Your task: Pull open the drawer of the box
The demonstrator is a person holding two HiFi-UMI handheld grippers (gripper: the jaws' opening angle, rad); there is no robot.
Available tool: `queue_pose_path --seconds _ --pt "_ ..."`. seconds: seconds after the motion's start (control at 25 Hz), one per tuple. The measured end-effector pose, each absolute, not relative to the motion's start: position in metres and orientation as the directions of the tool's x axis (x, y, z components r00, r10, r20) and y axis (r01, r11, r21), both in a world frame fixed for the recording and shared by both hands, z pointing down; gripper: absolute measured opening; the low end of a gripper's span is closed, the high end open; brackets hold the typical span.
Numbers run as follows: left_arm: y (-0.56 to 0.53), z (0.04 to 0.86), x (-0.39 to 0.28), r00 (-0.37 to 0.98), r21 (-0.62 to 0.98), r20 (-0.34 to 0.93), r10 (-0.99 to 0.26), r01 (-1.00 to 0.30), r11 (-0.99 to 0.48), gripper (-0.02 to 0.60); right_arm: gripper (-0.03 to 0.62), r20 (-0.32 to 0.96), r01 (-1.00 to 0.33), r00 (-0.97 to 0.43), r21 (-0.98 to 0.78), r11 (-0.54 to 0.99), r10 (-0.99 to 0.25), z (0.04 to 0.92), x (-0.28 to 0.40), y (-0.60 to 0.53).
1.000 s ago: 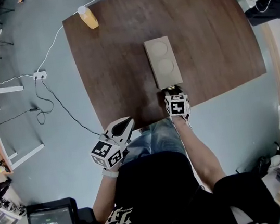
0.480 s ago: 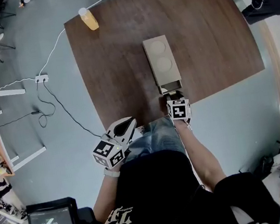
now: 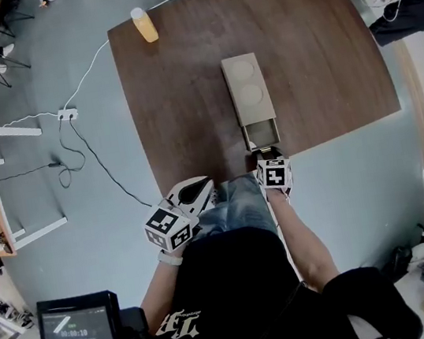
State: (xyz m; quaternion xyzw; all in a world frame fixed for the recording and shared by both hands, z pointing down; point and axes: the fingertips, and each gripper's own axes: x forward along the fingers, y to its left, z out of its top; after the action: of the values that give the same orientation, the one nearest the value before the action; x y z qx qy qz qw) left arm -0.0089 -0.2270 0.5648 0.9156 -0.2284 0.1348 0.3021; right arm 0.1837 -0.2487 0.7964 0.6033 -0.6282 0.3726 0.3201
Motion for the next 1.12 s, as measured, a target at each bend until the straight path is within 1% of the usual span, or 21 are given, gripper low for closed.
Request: queue_pose_path --seconds 0.56,1.12 --pt "-0.193 0.561 -0.012 0.873 0.488 0.361 -0.329 -0.477 -0.731 0.000 0.164 0.857 -0.997 -0.050 -0.074 -0.026 -0.513 0.798 0.182 -0.198" --pt "-0.180 0.558 -0.016 0.883 0.477 0.351 -0.312 -0.455 -0.752 0.000 0.164 0.862 -0.995 -0.040 -0.079 -0.055 -0.506 0.802 0.178 -0.164"
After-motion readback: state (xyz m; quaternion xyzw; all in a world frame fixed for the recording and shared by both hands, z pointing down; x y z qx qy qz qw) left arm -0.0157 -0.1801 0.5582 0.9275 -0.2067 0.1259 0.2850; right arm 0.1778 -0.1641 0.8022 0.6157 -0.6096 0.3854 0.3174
